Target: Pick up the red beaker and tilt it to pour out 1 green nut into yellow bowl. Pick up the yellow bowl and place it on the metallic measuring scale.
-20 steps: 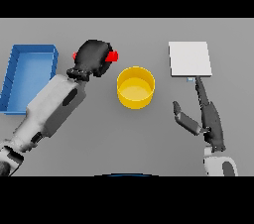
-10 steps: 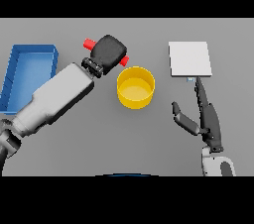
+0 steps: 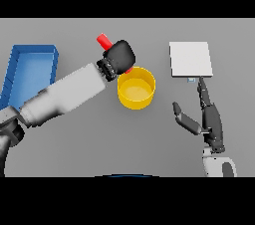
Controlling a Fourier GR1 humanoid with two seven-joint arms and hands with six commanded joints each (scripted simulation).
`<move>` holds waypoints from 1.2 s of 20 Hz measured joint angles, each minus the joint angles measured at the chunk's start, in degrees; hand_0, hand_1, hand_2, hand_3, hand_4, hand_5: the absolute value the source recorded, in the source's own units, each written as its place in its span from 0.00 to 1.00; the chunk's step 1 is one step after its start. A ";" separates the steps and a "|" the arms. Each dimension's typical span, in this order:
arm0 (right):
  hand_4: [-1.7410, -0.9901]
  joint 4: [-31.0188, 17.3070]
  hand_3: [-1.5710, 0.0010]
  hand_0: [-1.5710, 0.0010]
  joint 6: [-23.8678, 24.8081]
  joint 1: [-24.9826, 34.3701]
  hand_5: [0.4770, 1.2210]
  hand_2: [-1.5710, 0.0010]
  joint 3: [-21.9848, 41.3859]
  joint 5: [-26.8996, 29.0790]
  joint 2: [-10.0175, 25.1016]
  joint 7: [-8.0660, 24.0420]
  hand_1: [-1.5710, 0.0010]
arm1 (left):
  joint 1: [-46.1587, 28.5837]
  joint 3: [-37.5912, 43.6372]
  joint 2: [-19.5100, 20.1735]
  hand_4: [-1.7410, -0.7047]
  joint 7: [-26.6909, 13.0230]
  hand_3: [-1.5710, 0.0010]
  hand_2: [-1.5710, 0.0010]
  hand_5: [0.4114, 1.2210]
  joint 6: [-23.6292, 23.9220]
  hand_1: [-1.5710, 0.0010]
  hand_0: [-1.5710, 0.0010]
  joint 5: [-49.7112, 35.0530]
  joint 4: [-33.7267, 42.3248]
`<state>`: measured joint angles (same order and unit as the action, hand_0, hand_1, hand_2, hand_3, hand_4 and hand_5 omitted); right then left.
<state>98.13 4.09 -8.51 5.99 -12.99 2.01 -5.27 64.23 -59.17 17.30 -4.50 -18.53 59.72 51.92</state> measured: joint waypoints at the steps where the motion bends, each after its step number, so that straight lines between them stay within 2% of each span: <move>1: 0.62 -0.24 1.00 1.00 0.39 0.37 0.18 1.00 0.50 -0.48 -0.76 0.76 1.00 | 0.93 -0.96 -0.25 0.00 0.70 0.01 0.00 1.00 0.14 0.00 0.00 0.58 -0.56; 3: 0.62 0.24 1.00 1.00 0.52 -0.09 0.16 1.00 0.51 -0.74 -0.54 0.40 1.00 | 2.65 -2.68 -0.71 0.00 1.28 0.01 0.00 1.00 0.44 0.00 0.00 1.77 -2.15; 4: 0.63 -0.21 1.00 1.00 0.75 0.94 0.15 1.00 0.23 -0.93 -0.36 1.63 1.00 | 3.66 -3.44 -0.81 0.00 1.95 0.01 0.00 1.00 1.12 0.00 0.00 2.30 -2.70; 6: 0.65 -0.36 1.00 1.00 0.75 0.24 0.14 1.00 0.96 -1.46 -0.89 0.95 1.00 | 5.40 -5.38 -1.12 0.00 2.98 0.00 0.00 1.00 -0.46 0.00 0.00 3.16 -4.27; 8: 0.69 -1.13 1.00 1.00 1.92 1.13 0.14 1.00 0.53 -2.60 -0.58 1.93 1.00 | 7.02 -7.49 -1.00 0.01 4.84 0.00 0.00 1.00 -1.76 0.00 0.00 3.94 -4.70; 11: 0.71 -0.21 1.00 1.00 1.35 0.58 0.15 1.00 0.46 -2.06 -0.11 0.28 1.00 | 9.27 -10.36 -1.78 0.01 5.72 0.00 0.00 1.00 -2.21 0.00 0.00 5.51 -5.87; 14: 0.71 -0.76 1.00 1.00 1.93 0.50 0.16 1.00 1.10 -3.04 -0.76 -0.32 1.00 | 10.62 -13.46 -2.91 0.01 7.08 0.00 0.00 1.00 -0.12 0.00 0.00 7.18 -7.48; 19: 0.71 -0.75 1.00 1.00 2.26 0.02 0.15 1.00 1.16 -3.44 -0.76 -0.75 1.00 | 15.09 -13.87 -1.30 0.01 9.46 0.00 0.00 1.00 -1.02 0.00 0.00 6.06 -7.41; 20: 0.72 -1.05 1.00 1.00 2.49 0.95 0.15 1.00 1.13 -3.75 -0.74 -0.34 1.00 | 16.98 -13.01 -0.23 0.01 9.89 0.05 0.00 1.00 0.16 0.00 0.00 5.61 -8.07; 21: 0.72 -0.63 1.00 1.00 2.54 0.80 0.15 1.00 1.27 -3.95 -0.68 -0.56 1.00 | 18.65 -11.98 0.69 0.06 10.08 0.04 0.11 1.00 1.02 0.00 0.00 4.96 -8.76; 23: 0.74 -0.87 1.00 1.00 2.63 0.61 0.16 1.00 1.45 -4.03 -0.95 -0.96 1.00 | 21.68 -9.74 1.83 0.04 9.63 0.34 0.07 1.00 2.21 0.00 0.00 3.50 -10.78; 24: 0.74 -0.34 1.00 1.00 2.21 0.16 0.16 1.00 1.39 -3.39 -0.85 -1.87 1.00 | 23.70 -8.22 2.85 0.04 10.32 0.27 0.06 1.00 2.88 0.00 0.00 2.31 -12.09</move>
<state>97.79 6.30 -8.34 7.38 -16.38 1.16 -7.15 87.93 -67.39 20.15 5.82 -15.65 62.03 39.83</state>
